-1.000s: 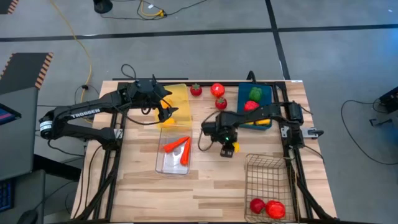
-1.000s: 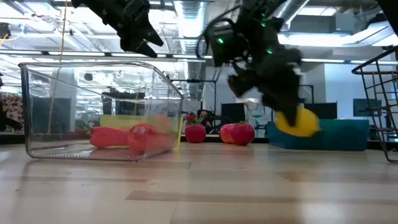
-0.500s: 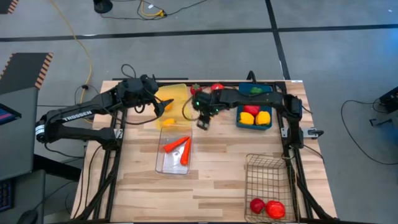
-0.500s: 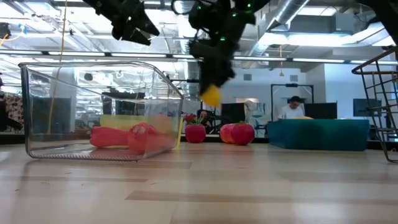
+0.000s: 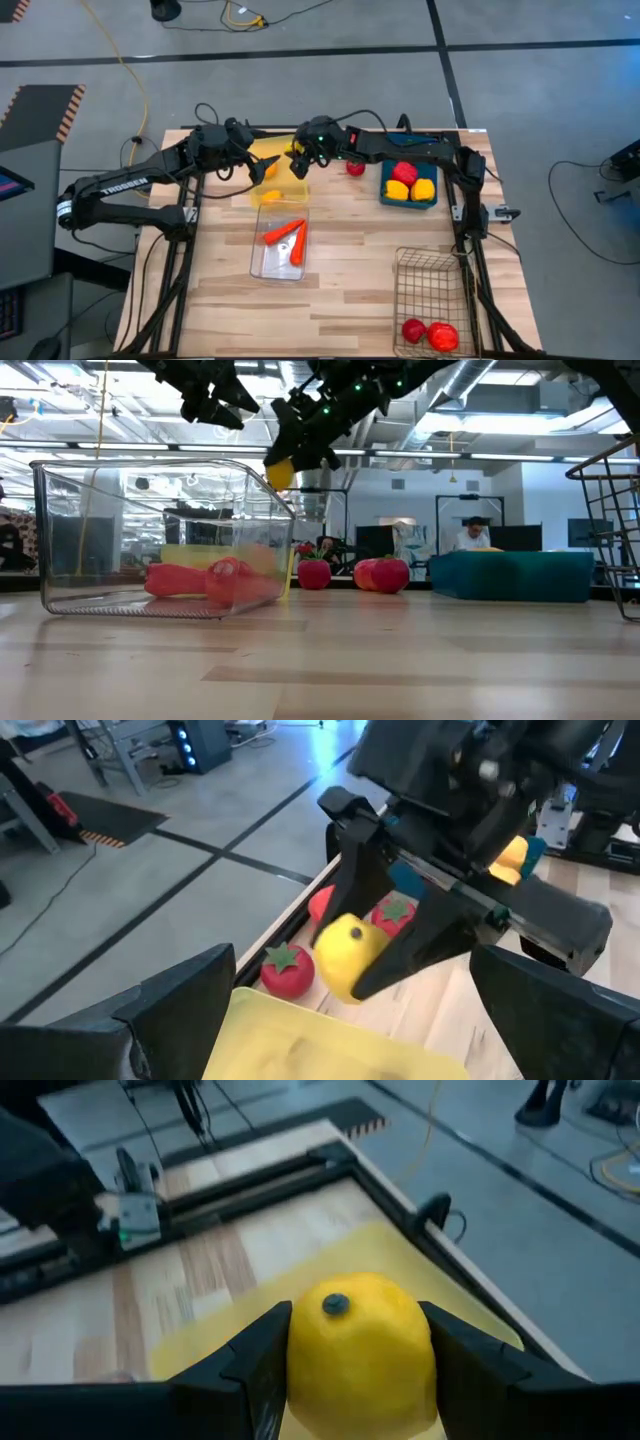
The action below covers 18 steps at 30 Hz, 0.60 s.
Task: Sort produce into baskets
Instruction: Put the yellow lemon into the yellow bin
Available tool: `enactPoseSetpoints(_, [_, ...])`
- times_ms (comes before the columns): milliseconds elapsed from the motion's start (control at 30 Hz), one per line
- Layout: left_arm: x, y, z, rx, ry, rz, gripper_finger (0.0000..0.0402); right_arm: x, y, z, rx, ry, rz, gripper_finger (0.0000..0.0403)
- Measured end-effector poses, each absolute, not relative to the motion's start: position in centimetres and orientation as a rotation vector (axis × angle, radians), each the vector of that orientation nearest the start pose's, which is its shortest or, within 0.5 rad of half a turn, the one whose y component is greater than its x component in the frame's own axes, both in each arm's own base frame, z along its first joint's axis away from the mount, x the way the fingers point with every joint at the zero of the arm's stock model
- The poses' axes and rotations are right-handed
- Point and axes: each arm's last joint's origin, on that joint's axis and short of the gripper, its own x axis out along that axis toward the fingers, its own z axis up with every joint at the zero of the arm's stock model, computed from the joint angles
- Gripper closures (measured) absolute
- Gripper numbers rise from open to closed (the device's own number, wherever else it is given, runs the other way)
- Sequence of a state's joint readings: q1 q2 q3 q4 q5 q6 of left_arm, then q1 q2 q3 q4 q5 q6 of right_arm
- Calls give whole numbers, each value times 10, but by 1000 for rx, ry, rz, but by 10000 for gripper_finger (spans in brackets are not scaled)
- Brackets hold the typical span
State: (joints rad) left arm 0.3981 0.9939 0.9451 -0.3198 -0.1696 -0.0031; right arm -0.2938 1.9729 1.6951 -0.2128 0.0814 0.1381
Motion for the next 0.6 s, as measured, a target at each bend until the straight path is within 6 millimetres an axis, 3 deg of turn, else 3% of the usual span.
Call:
enactPoseSetpoints(100, [195, 87, 338, -47, 371, 562, 10, 446, -138, 282, 190, 462, -401, 179])
enactPoseSetpoints(433, [195, 87, 338, -47, 373, 561, 10, 474, -143, 215, 194, 530, -395, 179])
enactPoseSetpoints(600, [195, 87, 338, -48, 373, 556, 10, 478, -145, 200, 196, 544, -397, 179])
